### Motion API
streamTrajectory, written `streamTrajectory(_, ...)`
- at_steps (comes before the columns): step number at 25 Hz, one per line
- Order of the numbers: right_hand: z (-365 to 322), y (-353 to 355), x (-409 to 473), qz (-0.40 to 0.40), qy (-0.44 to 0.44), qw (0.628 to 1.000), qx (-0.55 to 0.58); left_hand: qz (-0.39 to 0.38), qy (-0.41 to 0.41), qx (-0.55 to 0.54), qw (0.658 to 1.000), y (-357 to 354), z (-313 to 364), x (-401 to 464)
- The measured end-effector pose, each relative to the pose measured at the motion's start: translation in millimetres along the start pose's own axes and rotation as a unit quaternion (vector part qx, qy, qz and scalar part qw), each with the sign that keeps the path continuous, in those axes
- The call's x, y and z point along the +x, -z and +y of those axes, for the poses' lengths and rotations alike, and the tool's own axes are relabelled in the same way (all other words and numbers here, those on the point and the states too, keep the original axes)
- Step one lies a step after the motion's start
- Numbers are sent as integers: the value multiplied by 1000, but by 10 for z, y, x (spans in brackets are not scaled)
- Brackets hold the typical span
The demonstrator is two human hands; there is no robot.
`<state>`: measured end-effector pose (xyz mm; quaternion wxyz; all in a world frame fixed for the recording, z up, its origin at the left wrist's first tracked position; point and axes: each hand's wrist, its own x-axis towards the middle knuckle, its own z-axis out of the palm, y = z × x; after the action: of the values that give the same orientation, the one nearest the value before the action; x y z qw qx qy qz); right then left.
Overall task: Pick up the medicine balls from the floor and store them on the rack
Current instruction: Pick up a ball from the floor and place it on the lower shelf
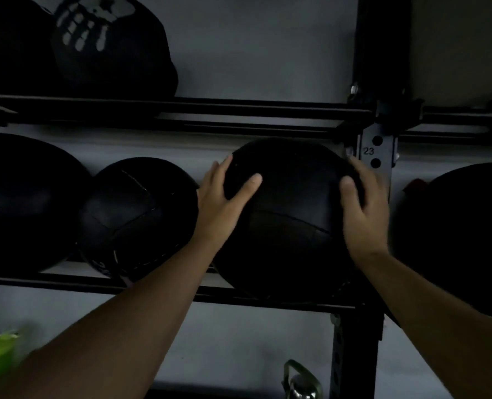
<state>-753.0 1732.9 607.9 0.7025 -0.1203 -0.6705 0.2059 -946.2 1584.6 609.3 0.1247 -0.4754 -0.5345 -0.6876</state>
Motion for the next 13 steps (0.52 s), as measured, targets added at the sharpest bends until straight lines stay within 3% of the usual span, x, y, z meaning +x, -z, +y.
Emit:
streamTrajectory(1,13,-76,102,-49,55,996,-44,3,9,-9,1000,-31,-70,134)
streamTrajectory(3,48,-268,261,-105,75,986,-108,28,46,-37,998,-65,-229,342)
streamTrajectory(8,183,-440,370,-82,62,988,-114,66,46,-46,996,-180,-416,523)
streamTrajectory(13,128,-360,311,-102,49,986,-126,15,47,-14,999,-83,-285,394)
